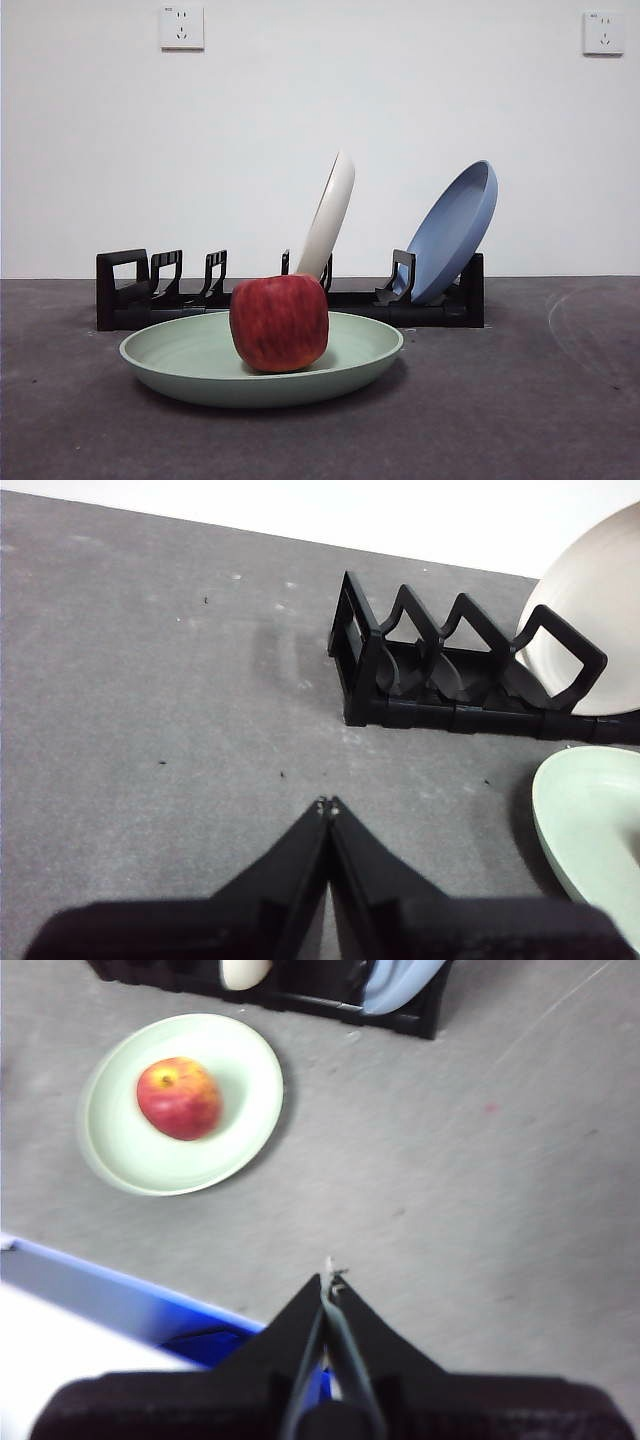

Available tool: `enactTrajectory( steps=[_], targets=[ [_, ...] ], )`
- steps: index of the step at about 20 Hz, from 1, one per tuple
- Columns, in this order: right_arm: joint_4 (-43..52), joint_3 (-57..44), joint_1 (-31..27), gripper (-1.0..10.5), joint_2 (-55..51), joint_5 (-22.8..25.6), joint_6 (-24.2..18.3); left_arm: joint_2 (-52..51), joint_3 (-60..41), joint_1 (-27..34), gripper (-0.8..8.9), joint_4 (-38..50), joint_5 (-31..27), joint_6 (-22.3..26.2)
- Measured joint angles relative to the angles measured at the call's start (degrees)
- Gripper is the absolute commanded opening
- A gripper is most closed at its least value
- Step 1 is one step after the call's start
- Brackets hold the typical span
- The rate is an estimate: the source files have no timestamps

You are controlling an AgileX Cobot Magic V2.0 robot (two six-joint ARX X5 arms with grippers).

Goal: Take the green plate from the plate rack,put the plate on the table,take the apple from the table,put the apple in the plate

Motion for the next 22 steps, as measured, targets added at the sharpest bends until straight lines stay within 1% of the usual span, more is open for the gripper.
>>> enactTrajectory(
  steps=[1,2,3,4,6,7,8,9,11,13,14,17,22],
  targets=[
    [0.28,0.0,-0.33,0.0,-0.02,3.21,-1.16,0.2,0.0,0.0,-0.03,0.0,0.0,0.0],
    [1.99,-0.31,-1.2,0.0,-0.02,7.58,-2.62,0.35,0.0,0.0,-0.03,0.0,0.0,0.0],
    [5.2,-1.22,-2.64,0.0,-0.31,11.87,-4.46,0.44,0.0,0.0,-0.03,0.0,0.0,0.0],
    [9.73,-3.02,-4.83,0.0,-0.96,14.6,-6.6,0.55,0.0,0.0,-0.03,0.0,0.02,0.0],
    [22.05,-9.49,-11.23,0.0,-3.37,14.75,-11.82,0.81,0.0,0.0,-0.03,0.0,0.02,0.0],
    [29.38,-13.97,-15.37,0.0,-5.18,13.16,-14.19,0.87,0.0,0.0,-0.03,0.0,0.02,0.0],
    [36.61,-18.91,-19.71,0.0,-7.13,10.32,-15.91,0.96,0.0,0.0,-0.03,0.0,0.02,0.0],
    [42.64,-23.5,-23.74,0.0,-8.96,6.47,-16.98,1.03,0.0,0.0,-0.03,0.0,0.02,0.0],
    [54.42,-34.47,-33.18,0.0,-12.83,-4.68,-18.32,1.11,0.0,0.0,-0.03,0.0,0.02,0.0],
    [62.1,-43.95,-39.78,0.0,-15.52,-11.61,-18.6,1.18,0.0,0.0,-0.03,0.0,0.02,0.0],
    [65.37,-48.96,-42.27,0.0,-16.96,-13.66,-18.73,1.22,0.0,0.0,-0.03,0.0,0.02,0.0],
    [69.7,-57.64,-45.31,0.0,-20.85,-15.19,-18.73,1.27,0.0,0.0,-0.03,0.0,0.02,0.0],
    [73.37,-66.14,-47.45,0.0,-28.85,-15.28,-18.75,1.27,0.0,0.0,-0.03,0.0,0.02,0.0]
  ],
)
